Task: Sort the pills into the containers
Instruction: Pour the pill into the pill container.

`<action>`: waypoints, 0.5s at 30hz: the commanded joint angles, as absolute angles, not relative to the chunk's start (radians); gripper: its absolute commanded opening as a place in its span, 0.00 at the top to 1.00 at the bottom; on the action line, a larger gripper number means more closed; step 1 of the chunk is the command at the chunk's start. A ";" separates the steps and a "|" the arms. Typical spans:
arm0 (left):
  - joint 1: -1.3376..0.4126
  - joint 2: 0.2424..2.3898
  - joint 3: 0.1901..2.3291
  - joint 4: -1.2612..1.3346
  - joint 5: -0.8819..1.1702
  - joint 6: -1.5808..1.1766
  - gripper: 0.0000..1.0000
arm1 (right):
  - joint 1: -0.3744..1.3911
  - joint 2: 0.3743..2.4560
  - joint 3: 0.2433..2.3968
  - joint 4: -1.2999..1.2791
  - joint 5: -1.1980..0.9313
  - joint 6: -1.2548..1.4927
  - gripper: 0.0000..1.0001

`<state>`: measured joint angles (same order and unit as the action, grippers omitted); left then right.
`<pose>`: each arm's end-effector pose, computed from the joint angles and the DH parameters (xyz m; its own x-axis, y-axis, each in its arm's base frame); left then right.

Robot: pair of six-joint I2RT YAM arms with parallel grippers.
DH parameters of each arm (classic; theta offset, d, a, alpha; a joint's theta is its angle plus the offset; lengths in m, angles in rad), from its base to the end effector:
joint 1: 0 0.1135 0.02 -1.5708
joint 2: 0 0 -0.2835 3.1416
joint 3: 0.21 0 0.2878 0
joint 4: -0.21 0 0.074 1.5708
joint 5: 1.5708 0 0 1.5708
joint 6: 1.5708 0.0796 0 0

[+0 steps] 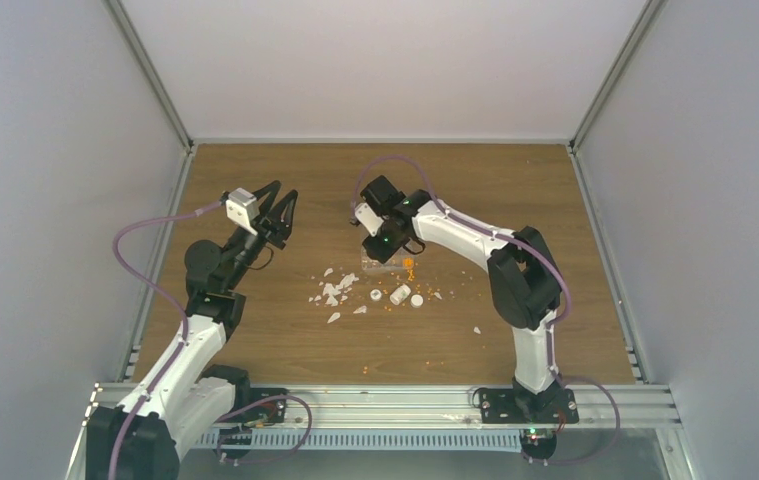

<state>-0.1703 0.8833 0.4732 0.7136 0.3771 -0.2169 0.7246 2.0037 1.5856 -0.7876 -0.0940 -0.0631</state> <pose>0.2546 -0.0735 0.3196 0.1792 -0.2338 -0.9556 0.5555 0.8258 -0.0979 0.3509 0.3206 0.1682 -0.6548 -0.6635 -0.3619 -0.7277 0.6828 0.0650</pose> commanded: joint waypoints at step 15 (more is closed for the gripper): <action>-0.157 0.898 0.497 0.750 0.379 -0.213 0.01 | 0.728 2.034 1.590 -0.867 0.005 -0.069 0.27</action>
<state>-0.1661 0.8970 0.4732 0.7139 0.3775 -0.2169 0.7250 2.0109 1.5734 -0.8310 0.0177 -0.0616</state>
